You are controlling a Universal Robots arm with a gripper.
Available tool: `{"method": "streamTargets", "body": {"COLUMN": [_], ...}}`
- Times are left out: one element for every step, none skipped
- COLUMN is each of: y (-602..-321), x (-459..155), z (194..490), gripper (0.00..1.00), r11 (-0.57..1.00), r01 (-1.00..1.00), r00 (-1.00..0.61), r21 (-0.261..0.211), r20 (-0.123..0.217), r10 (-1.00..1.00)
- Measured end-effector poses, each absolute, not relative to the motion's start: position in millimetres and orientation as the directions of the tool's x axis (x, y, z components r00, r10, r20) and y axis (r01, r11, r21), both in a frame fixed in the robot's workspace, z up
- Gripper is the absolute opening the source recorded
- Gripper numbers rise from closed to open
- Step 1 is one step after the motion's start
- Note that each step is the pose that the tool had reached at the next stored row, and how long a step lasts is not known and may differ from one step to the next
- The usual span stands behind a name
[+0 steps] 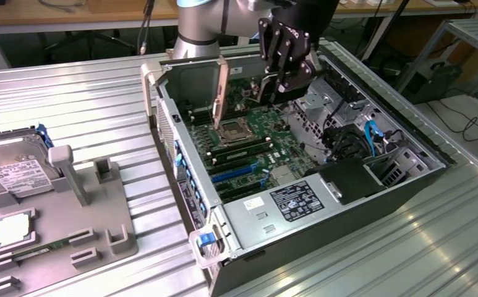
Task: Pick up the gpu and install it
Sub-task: 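Insert the gpu into the slot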
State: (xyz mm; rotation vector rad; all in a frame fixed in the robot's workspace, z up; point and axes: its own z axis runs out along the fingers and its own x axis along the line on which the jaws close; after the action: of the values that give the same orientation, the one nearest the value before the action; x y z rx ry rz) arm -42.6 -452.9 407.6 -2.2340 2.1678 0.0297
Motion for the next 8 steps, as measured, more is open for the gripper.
{"method": "streamTargets", "body": {"y": [-452.9,-452.9,-452.9,-452.9,-452.9,-452.9,-452.9,-452.9], "x": [-42.6,-42.6,-42.6,-42.6,-42.6,-42.6,-42.6,-42.6], "z": [406.7,406.1,405.4,404.7,404.2,403.6,403.1,402.6], "gripper": [0.28,0.28,0.28,0.28,0.28,0.28,0.28,0.28], "r11": [-0.03,-0.03,-0.03,-0.03,-0.03,-0.03,-0.03,-0.03], "r01": [-1.0,-1.0,-1.0,-1.0,-1.0,-1.0,-1.0,-1.0], "r00": [0.03,0.03,0.031,0.031,0.031,0.031,0.031,0.031], "r21": [-0.007,-0.007,-0.007,-0.007,-0.007,-0.007,-0.007,-0.007], "r20": [-0.034,-0.034,-0.034,-0.034,-0.034,-0.034,-0.034,-0.034], "r10": [-0.999,-0.999,-0.999,-0.999,-0.999,-0.999,-0.999,-0.999]}}
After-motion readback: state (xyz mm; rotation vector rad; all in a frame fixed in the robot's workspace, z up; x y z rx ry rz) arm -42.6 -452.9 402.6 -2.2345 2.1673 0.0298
